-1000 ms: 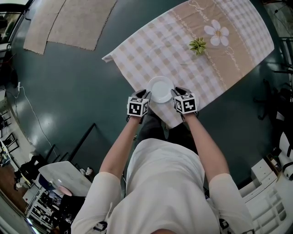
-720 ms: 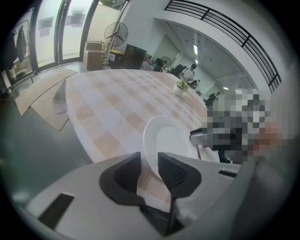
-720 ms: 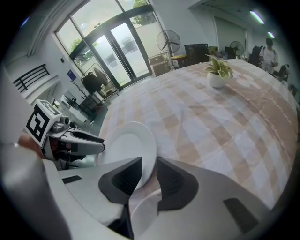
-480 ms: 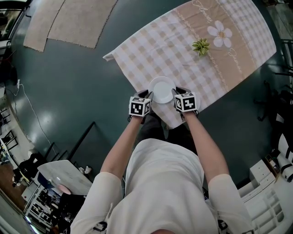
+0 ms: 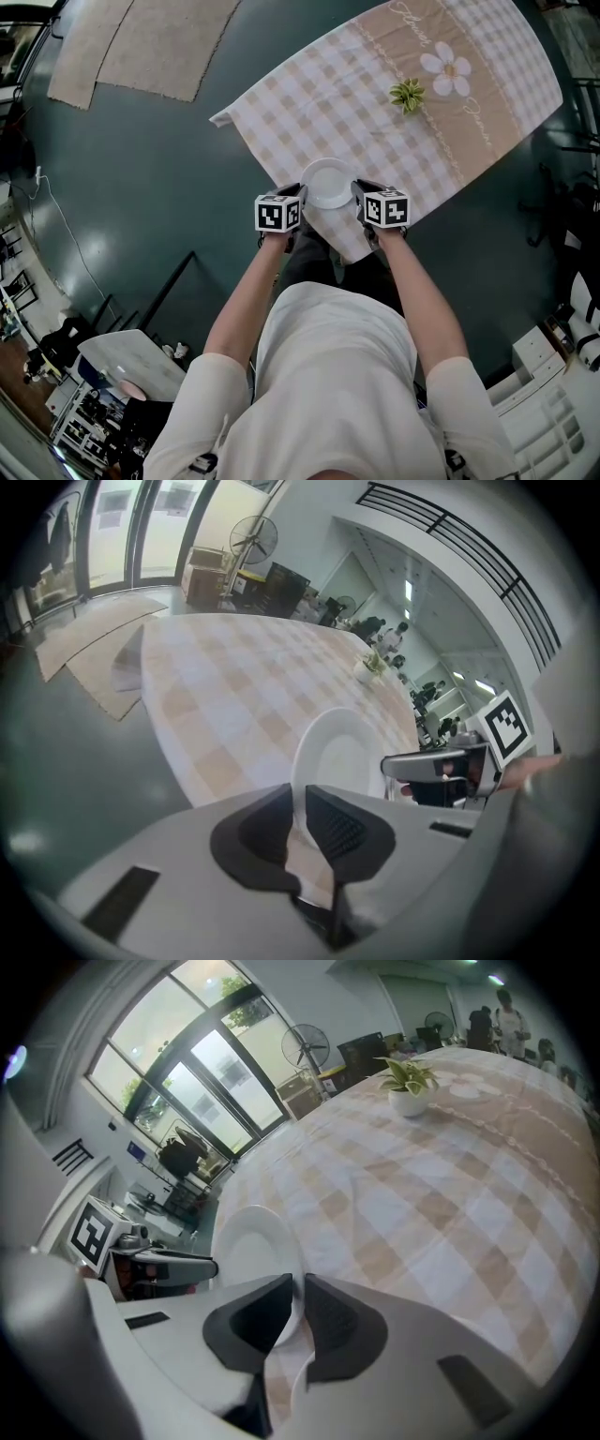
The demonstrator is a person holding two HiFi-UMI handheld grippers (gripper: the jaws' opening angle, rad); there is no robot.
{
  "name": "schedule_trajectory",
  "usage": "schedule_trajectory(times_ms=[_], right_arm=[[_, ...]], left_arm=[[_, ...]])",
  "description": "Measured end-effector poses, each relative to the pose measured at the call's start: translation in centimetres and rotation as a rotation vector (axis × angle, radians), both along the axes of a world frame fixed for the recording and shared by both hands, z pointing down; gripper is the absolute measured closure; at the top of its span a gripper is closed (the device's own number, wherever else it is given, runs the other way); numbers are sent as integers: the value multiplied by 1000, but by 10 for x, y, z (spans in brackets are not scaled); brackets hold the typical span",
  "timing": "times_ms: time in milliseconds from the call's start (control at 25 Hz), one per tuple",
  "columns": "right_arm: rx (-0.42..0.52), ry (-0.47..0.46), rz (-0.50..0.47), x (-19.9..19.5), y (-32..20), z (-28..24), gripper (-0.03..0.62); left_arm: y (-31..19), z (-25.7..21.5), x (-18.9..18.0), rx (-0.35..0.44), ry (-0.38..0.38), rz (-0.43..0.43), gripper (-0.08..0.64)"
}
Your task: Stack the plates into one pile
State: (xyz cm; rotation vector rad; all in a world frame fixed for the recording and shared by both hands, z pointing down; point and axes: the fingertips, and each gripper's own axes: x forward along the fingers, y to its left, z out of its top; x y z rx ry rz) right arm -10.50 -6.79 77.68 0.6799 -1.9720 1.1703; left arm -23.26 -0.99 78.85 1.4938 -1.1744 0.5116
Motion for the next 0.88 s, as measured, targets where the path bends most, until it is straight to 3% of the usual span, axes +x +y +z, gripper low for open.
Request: schedule_trajectory(times_ms=[440,880], right_arm=[[23,-51,9,7,2,-26,532],[39,-55,25,41,9,-43,532]], left_arm=[[0,-26,5,37,-25,1,511],[7,-46,39,61,-26,26,511]])
